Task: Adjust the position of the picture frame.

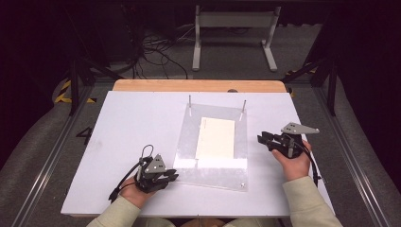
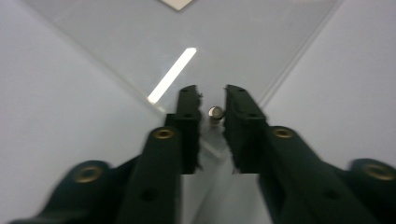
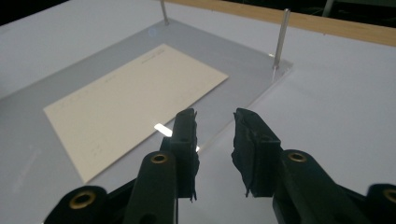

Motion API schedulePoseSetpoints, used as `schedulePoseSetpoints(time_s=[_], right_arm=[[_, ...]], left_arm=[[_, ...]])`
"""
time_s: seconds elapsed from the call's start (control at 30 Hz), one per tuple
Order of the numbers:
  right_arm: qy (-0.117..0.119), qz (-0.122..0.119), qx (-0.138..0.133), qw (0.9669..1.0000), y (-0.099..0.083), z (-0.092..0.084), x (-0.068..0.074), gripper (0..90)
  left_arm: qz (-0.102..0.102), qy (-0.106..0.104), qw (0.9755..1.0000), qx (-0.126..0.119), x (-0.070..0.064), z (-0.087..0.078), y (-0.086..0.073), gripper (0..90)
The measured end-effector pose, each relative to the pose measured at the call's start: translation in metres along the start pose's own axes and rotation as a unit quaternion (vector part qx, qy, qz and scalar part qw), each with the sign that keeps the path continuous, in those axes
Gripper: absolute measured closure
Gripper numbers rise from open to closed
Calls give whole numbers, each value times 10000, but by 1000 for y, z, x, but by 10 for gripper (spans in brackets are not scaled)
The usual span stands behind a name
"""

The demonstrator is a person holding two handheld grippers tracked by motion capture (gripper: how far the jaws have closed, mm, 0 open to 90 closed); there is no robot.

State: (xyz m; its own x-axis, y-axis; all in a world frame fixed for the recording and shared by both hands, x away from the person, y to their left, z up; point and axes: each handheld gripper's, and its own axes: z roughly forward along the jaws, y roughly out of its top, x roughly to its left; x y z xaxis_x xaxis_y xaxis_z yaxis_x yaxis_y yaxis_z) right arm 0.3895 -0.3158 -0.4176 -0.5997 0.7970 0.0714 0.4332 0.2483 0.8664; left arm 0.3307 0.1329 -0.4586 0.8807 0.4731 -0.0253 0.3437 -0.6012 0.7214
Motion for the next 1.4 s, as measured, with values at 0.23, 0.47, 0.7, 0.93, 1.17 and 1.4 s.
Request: schedulePoseSetpoints(time_s=[0.23,0.47,0.7,0.93,1.17,1.4], right_arm=[[5,15,-179,9998,-17,-40,9,683],[168,-111,-66,9998,-32,-55,20,671],[1097,-450,518,9916,-42,-48,36,670],[2283,-1335,1125,9578,-52,-35,74,707],[2288,-1689,1438,9479,-57,-27,86,723],[2179,-1870,1429,9472,-57,-27,92,797]], left_arm=[[227,-131,9996,123,-7,1,4,833],[851,-513,9935,553,-35,-5,8,831],[795,-665,9926,626,-36,-12,3,832],[751,-784,9924,584,-34,-15,-2,898],[547,-744,9954,272,-30,-16,-2,742],[672,-816,9939,303,-32,-7,-2,823]])
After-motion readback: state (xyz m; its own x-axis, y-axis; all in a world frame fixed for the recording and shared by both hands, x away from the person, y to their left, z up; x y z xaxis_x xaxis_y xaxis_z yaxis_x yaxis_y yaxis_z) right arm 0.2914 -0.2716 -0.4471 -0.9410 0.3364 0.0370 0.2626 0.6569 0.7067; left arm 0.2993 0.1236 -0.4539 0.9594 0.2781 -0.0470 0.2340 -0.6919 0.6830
